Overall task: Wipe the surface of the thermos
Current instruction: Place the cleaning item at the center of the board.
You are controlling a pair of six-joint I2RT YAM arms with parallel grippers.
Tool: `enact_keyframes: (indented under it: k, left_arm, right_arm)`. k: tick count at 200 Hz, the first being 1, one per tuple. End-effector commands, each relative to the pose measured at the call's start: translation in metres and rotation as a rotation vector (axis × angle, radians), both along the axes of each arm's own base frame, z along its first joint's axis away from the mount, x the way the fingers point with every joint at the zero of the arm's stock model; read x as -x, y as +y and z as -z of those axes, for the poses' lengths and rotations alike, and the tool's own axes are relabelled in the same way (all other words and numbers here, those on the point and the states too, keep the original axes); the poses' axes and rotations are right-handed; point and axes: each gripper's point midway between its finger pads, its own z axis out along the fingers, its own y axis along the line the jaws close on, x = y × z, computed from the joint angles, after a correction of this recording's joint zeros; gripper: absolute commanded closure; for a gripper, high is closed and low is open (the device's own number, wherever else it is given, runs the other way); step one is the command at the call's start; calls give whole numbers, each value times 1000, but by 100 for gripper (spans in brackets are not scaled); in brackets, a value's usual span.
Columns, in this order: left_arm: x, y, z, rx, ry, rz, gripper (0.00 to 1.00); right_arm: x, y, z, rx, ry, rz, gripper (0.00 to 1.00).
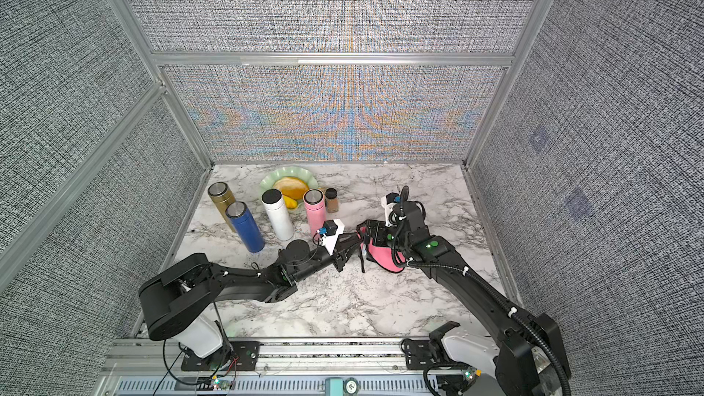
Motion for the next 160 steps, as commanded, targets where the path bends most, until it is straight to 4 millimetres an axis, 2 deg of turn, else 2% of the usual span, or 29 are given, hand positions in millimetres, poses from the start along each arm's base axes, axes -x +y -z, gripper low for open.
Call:
enact_keyframes:
  k: [1, 30, 92, 118, 145, 153, 160]
  left_arm:
    - [-8, 1, -5, 17, -40, -43, 100]
    - [-12, 7, 5, 5, -33, -78, 100]
    - [-13, 5, 25, -24, -16, -81, 100]
    - [-16, 20, 33, -30, -23, -142, 100]
    - [-14, 33, 43, -40, -22, -174, 100]
    - [-11, 30, 45, -43, -25, -149, 100]
    - [-8, 24, 48, -53, -26, -114, 100]
  right_arm:
    - [-4, -3, -8, -5, -40, 26, 10]
    - [-10, -23, -8, 27, -62, 127, 11]
    - [-11, -85, -25, 62, -134, 352, 11]
    - [-12, -128, -27, 61, -121, 500, 10]
    - [-2, -187, -15, 195, -54, 767, 10]
    - [0, -194, -11, 210, -38, 796, 10]
    - [-2, -190, -8, 194, -40, 772, 10]
